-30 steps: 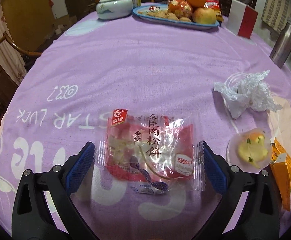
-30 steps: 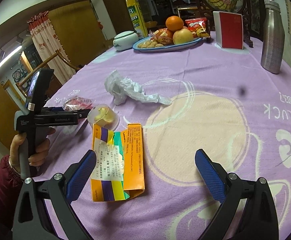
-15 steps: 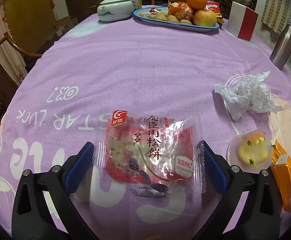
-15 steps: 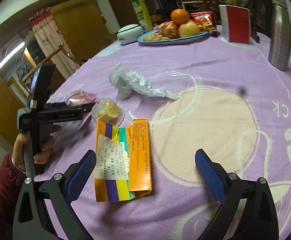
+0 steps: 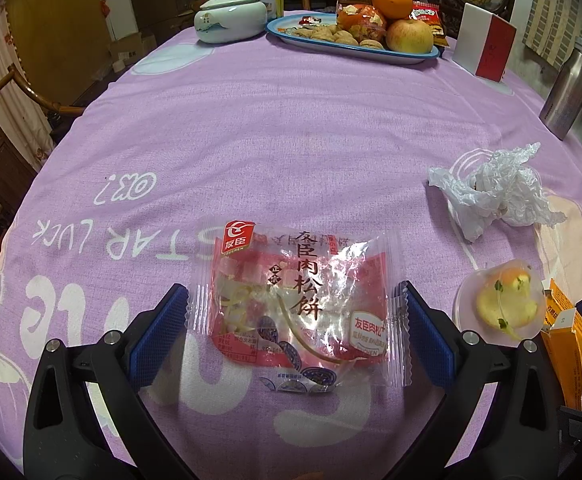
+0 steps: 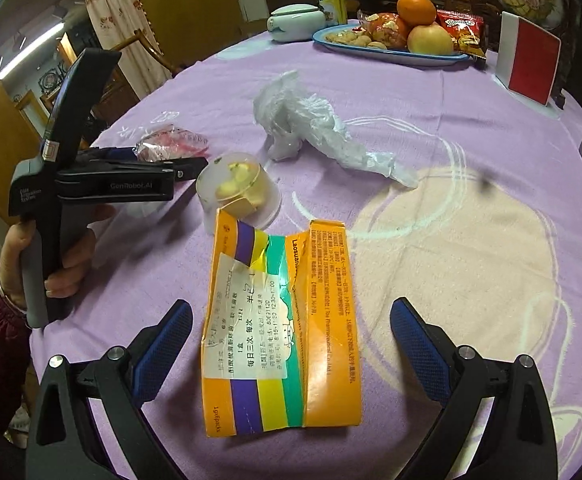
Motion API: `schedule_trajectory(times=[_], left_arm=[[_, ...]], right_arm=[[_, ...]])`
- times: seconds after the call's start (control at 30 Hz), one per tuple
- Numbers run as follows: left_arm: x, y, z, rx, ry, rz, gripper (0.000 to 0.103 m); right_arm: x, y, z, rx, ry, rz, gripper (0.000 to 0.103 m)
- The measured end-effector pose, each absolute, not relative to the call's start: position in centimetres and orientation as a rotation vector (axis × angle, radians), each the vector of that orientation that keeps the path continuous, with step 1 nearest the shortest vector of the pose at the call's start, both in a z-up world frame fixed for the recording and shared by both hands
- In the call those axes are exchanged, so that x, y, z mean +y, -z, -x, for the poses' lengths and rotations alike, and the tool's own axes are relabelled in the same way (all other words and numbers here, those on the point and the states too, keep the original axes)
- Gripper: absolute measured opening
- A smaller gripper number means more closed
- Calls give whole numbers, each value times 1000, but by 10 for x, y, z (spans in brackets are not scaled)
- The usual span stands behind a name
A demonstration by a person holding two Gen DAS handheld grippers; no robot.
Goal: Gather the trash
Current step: 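Lower the right tool onto the orange box and close it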
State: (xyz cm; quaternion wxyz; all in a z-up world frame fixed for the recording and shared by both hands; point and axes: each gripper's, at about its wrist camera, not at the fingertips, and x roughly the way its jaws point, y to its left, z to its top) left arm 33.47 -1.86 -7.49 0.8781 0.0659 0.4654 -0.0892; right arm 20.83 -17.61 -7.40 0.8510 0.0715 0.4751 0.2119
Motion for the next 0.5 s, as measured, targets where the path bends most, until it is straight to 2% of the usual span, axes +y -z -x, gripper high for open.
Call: schedule_trajectory(times=[0.43, 0.5], left_arm=[[-18, 75, -335, 970, 186, -137, 98], [-18, 75, -335, 970, 186, -137, 98]], right_arm=[[-172, 74, -213, 1008, -481, -113, 98], [-172, 72, -211, 1000, -484, -115, 92]])
